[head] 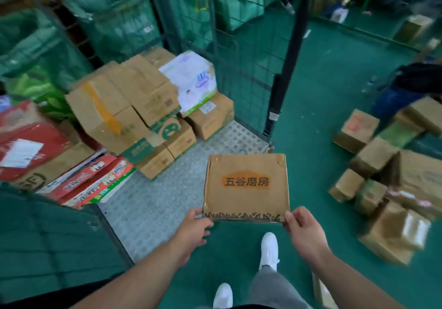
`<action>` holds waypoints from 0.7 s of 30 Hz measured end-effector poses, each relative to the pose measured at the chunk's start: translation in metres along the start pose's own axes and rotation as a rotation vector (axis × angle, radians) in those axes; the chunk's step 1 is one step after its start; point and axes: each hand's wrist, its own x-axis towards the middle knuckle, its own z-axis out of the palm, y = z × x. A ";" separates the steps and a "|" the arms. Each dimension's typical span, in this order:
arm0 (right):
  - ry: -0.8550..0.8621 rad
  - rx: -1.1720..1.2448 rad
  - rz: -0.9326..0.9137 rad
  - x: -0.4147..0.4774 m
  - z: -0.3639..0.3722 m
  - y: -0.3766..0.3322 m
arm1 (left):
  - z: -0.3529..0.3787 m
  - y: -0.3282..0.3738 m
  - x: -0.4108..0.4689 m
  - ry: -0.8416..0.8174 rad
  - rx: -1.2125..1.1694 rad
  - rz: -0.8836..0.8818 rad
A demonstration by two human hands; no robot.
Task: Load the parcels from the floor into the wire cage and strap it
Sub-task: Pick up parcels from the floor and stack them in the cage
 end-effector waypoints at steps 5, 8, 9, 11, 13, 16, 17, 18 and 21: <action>-0.141 -0.087 -0.111 0.097 -0.003 -0.069 | 0.002 0.059 0.031 0.124 -0.152 -0.026; -0.199 -0.144 -0.197 0.143 -0.006 -0.116 | 0.002 0.098 0.041 0.190 -0.248 0.005; -0.219 -0.162 -0.220 0.156 -0.006 -0.133 | 0.002 0.108 0.044 0.206 -0.266 0.008; -0.263 -0.207 -0.271 0.179 -0.002 -0.171 | -0.005 0.128 0.050 0.265 -0.310 0.006; -0.297 -0.242 -0.306 0.191 0.003 -0.198 | -0.012 0.143 0.055 0.296 -0.328 -0.005; -0.328 -0.265 -0.372 0.218 0.023 -0.244 | -0.038 0.175 0.075 0.327 -0.391 0.010; -0.325 -0.273 -0.390 0.227 0.031 -0.260 | -0.048 0.186 0.084 0.337 -0.414 0.024; -0.312 -0.273 -0.406 0.236 0.041 -0.279 | -0.059 0.198 0.096 0.348 -0.441 0.042; -0.234 -0.271 -0.433 0.254 0.064 -0.325 | -0.089 0.232 0.124 0.345 -0.485 0.138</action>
